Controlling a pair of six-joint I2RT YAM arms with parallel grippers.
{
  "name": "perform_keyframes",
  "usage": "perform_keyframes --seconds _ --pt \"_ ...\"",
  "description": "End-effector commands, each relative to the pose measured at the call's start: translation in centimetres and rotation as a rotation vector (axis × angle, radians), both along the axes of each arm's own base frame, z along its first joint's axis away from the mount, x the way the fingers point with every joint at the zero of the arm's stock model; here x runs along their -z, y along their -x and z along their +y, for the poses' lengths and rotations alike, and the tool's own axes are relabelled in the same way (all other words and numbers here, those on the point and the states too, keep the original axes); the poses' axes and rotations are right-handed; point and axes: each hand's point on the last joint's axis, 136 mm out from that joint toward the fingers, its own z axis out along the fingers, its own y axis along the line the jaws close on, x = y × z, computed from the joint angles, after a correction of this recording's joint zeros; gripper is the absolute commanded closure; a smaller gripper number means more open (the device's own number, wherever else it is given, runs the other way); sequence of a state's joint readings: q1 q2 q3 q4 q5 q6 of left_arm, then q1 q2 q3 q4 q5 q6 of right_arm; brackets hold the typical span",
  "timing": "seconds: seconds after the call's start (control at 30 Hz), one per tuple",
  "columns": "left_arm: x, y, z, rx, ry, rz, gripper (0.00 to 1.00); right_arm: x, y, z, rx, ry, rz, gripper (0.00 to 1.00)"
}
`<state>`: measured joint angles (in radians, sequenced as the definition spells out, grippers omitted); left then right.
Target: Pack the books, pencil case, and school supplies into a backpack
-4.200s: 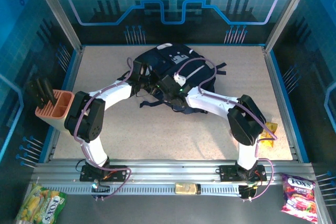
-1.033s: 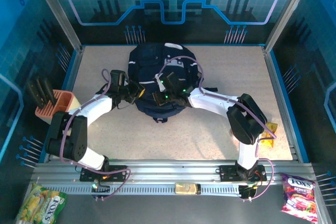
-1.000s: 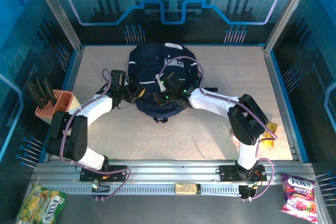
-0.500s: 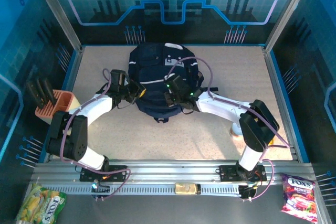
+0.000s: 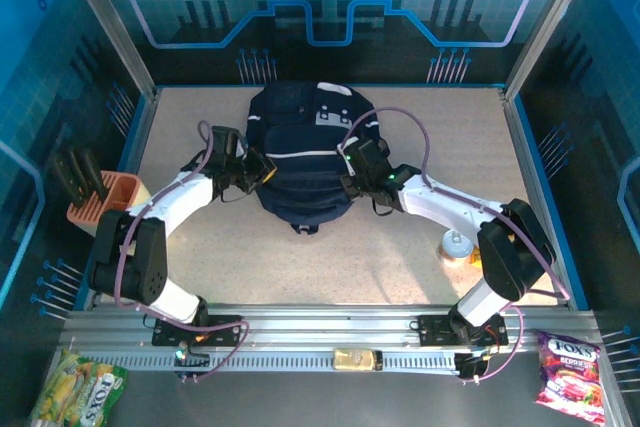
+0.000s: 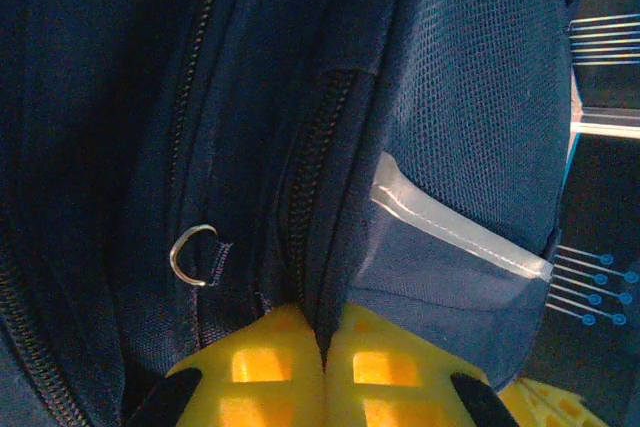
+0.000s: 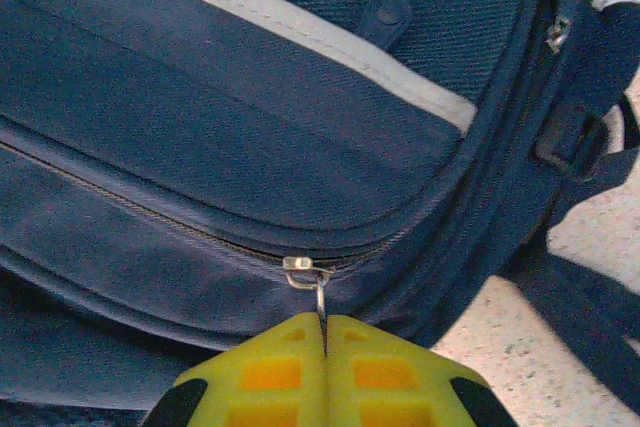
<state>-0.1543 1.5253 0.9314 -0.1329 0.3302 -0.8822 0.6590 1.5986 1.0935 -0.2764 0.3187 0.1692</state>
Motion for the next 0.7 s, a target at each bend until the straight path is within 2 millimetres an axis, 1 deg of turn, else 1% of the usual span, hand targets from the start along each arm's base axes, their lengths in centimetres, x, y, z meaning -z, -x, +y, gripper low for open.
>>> perform_keyframes --seconds 0.0,0.07,0.13,0.3,0.47,0.6,0.67 --pt "-0.7 -0.6 1.1 0.089 -0.091 -0.047 1.0 0.2 -1.8 -3.7 0.055 0.132 -0.038 1.0" --pt "-0.7 -0.4 1.0 0.149 -0.119 -0.054 1.0 0.3 -2.7 -5.1 0.091 0.135 -0.042 1.0" --pt "-0.5 -0.1 0.8 0.2 -0.139 -0.055 1.0 0.1 -3.6 -5.8 0.107 0.123 -0.058 1.0" --pt "0.4 0.4 0.4 0.291 -0.157 -0.052 1.0 -0.3 -6.1 -5.5 0.073 0.056 -0.079 1.0" --pt "1.2 0.7 -0.2 0.363 -0.147 -0.04 1.0 -0.5 -8.8 -5.3 0.069 0.025 -0.088 1.0" --pt "1.1 0.8 -0.4 0.401 -0.153 -0.047 1.0 -0.4 -10.5 -5.0 0.076 -0.004 -0.089 1.0" --pt "1.1 0.9 -0.4 0.417 -0.157 -0.048 1.0 -0.4 -11.2 -5.1 0.107 -0.028 -0.085 1.0"
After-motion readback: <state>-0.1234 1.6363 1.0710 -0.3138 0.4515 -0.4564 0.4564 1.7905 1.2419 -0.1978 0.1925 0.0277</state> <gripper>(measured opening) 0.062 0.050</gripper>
